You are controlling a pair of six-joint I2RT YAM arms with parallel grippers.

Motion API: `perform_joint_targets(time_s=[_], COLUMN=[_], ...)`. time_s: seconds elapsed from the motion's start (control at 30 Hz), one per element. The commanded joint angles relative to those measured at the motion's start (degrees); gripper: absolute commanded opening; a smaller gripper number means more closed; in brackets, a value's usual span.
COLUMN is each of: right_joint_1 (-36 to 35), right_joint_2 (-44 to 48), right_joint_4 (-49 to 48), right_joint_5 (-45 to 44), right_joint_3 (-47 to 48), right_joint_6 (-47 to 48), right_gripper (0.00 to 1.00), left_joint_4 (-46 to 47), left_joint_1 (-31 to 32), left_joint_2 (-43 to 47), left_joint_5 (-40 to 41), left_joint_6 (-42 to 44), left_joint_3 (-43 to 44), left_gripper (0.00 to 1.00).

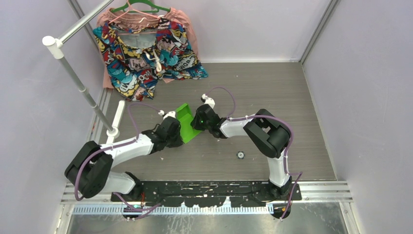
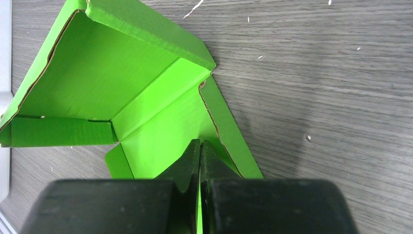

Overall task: Fold the paper box
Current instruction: Fold the paper box at the center of the board.

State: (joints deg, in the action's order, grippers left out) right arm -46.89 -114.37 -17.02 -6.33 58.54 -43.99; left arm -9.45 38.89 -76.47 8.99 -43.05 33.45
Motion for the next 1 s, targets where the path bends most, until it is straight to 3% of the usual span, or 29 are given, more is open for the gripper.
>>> perform_joint_targets(time_s=[0.0, 0.97], right_joint_1=[-1.1, -1.1], right_joint_2=[-7.5, -8.1], right_joint_4=[21.7, 21.5], right_joint_5=[0.7, 1.2], right_joint_3=[-5.9, -5.5], right_joint_6=[2.1, 2.4], right_gripper=[0.01, 0.01], left_joint_4=[3.0, 1.9], left_joint_1=[0.2, 0.9], left_joint_2=[-1.0, -3.0], left_joint_5=[0.9, 0.4], left_joint_6=[0.4, 1.2], left_joint_3=[2.7, 5.8], left_gripper=[0.00, 0.00])
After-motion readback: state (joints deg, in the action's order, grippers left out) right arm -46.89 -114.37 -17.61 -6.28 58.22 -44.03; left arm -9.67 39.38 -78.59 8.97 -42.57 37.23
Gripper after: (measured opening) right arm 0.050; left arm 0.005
